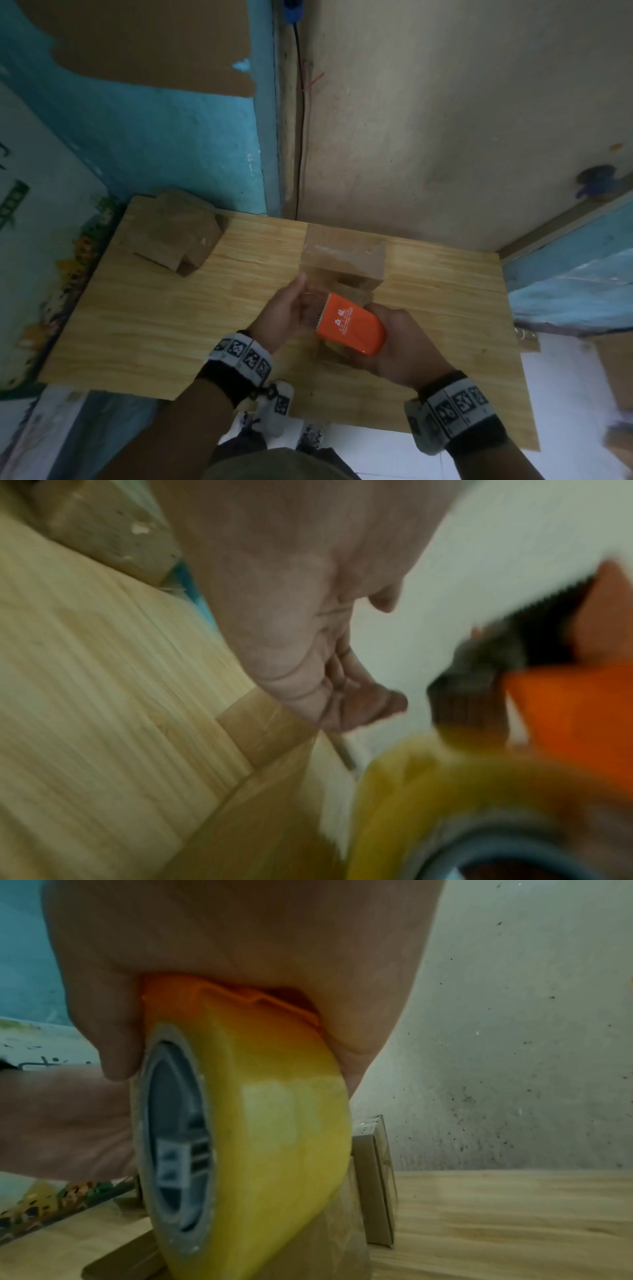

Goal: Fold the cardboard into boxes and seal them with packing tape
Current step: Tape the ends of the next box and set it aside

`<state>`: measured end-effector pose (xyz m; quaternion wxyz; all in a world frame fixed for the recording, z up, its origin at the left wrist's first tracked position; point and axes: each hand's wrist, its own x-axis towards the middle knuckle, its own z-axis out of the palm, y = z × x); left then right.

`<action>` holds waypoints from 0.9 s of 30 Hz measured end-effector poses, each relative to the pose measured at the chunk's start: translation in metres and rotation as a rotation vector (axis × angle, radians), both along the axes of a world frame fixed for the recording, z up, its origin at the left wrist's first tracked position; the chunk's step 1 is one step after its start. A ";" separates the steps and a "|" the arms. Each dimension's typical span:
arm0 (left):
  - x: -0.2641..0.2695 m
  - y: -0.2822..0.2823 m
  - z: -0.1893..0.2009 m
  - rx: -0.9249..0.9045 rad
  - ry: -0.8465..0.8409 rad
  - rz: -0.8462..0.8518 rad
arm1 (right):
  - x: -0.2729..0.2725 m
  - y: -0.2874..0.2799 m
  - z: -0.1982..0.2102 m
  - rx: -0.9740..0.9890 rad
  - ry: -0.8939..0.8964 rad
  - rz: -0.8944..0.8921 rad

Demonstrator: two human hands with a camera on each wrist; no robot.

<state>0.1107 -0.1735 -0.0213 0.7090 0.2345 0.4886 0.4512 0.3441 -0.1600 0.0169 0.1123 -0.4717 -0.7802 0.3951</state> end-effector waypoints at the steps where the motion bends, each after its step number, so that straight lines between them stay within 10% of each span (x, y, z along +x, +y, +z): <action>1: -0.008 -0.003 0.005 -0.019 -0.057 -0.023 | -0.001 0.001 -0.001 -0.002 0.007 0.004; 27: -0.034 -0.007 0.048 -0.039 0.184 -0.142 | 0.007 0.005 0.019 -0.179 0.025 -0.065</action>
